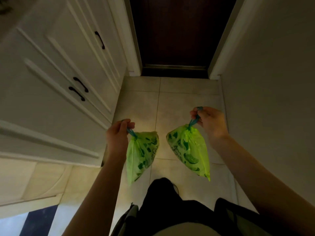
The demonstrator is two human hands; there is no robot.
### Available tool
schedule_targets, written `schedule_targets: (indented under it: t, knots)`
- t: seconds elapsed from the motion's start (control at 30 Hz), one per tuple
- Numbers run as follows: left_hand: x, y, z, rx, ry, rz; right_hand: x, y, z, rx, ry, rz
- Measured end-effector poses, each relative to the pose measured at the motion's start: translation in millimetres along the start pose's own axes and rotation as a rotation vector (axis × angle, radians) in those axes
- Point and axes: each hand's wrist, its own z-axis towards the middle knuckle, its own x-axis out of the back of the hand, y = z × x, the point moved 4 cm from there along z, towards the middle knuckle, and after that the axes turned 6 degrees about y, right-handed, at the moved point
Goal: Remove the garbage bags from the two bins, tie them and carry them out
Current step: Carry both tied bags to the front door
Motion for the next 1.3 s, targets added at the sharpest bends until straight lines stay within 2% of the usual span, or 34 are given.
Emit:
schedule_targets:
  t: [0.67,0.9,1.1,1.2,1.3]
  knots:
    - [-246,80,285,0.092,0.030,0.056,-103,-125,362,0.013,0.079,-0.116]
    - [-328,108,368,0.105,0.103,0.035,-146,-166,484,0.002,-0.005,-0.118]
    - [-384,118,430,0.173,0.283,0.023,-182,-176,589,-0.081,-0.117,-0.194]
    - [-400,127,460,0.225,0.384,-0.067,-201,-187,635,-0.158,-0.199,-0.243]
    - [-416,142,494,0.225,0.424,-0.113,-230,-207,683,-0.159,-0.269,-0.282]
